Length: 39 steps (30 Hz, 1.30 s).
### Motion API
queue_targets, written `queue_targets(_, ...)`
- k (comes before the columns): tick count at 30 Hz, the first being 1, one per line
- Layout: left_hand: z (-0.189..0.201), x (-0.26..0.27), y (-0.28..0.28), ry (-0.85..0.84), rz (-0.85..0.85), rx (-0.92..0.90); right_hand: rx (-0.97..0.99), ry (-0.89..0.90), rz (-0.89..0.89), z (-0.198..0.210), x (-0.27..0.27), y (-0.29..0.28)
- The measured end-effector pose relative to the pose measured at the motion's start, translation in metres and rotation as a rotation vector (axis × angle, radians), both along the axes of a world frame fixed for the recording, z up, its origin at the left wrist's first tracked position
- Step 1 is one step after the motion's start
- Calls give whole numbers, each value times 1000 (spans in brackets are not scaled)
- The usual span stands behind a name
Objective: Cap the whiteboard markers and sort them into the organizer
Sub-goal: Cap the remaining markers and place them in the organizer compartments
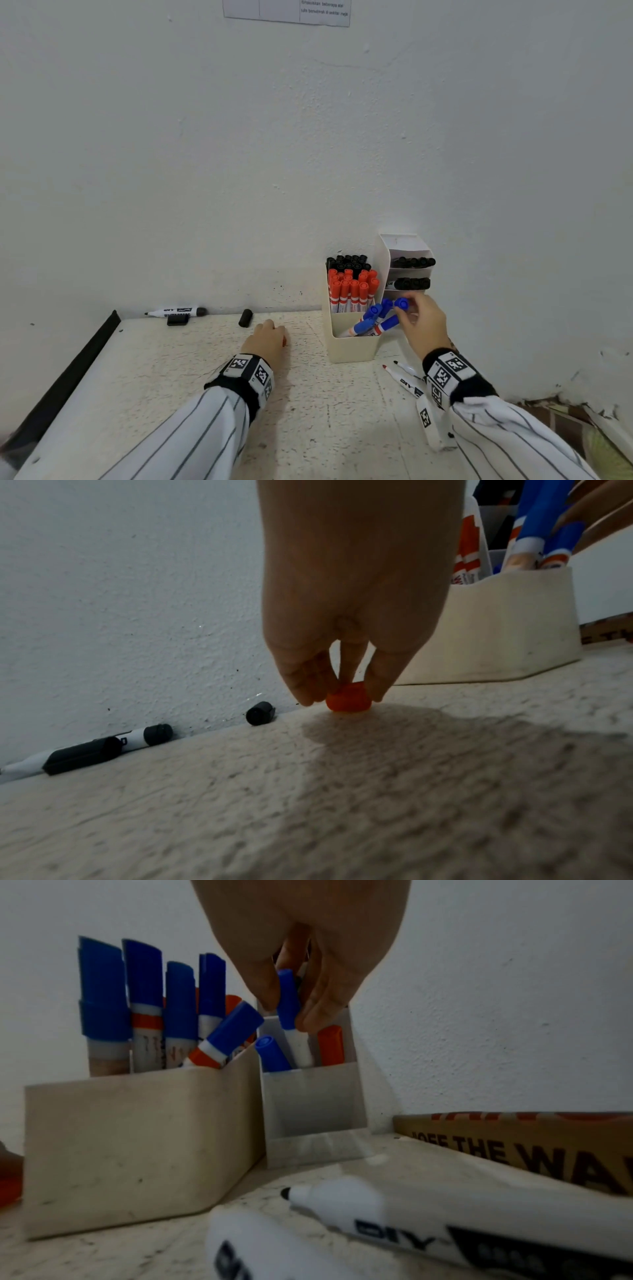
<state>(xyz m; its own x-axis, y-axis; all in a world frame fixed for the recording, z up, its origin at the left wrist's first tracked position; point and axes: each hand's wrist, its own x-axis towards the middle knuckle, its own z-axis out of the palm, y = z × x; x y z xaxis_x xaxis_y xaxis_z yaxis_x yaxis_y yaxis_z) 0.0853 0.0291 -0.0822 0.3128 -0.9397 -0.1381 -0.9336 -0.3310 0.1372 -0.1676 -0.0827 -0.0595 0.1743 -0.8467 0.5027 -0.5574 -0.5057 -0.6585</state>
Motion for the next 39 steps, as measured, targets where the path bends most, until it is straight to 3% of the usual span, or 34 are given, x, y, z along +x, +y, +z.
queue_targets(7, -2, 5, 4, 19, 13, 39, 209, 177, -44, 0, 7, -7)
queue_targets(13, 1, 1, 12, 13, 40, 39, 119, 24, -157, 6, -6, 13)
queue_targets(15, 2, -1, 17, 35, 56, 3, 247, 157, -158, 7, -13, 20)
queue_targets(19, 8, -5, 29, 152, 94, -127, 571, 626, -62, 5, -22, 36)
queue_targets(24, 10, -12, 47, 395, 197, -302, 643, 796, 48, -5, -23, 55)
queue_targets(30, 16, -29, 73, 722, 311, -440, 540, 711, 181, -1, -8, 79)
queue_targets(34, 20, -34, 90, 768, 199, -515, 500, 485, 392, 4, 10, 99)
queue_targets(39, 27, -39, 111, 853, 98, -484, 324, 482, 532, 13, 36, 126)
